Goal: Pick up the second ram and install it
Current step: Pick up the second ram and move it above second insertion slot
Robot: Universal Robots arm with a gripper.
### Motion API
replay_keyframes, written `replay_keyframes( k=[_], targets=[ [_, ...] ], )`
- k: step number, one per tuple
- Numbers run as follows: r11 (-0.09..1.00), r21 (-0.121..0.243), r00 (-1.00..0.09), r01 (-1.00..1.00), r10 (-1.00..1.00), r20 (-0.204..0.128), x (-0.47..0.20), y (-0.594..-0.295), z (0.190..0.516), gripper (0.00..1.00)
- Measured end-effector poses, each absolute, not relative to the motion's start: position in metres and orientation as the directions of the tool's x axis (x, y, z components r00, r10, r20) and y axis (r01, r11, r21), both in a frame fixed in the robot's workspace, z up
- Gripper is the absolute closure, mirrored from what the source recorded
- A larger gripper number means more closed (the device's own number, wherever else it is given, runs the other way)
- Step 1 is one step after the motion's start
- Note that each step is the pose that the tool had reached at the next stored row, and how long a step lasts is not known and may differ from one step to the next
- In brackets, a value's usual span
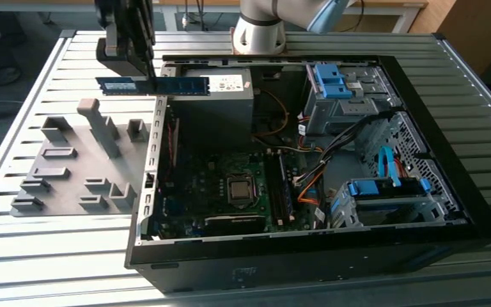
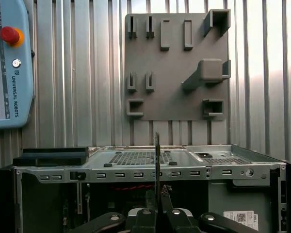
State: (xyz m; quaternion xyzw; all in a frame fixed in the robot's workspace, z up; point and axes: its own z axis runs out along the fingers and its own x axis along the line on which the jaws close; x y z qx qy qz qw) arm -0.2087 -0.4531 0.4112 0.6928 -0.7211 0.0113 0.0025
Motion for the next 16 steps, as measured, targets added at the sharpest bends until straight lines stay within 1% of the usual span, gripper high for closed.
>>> replay_keyframes(
  k=[16],
  targets=[
    [0.04, -0.011, -0.04, -0.999, -0.999, 0.019, -0.189, -0.453, 0.411, 0.86]
  ],
)
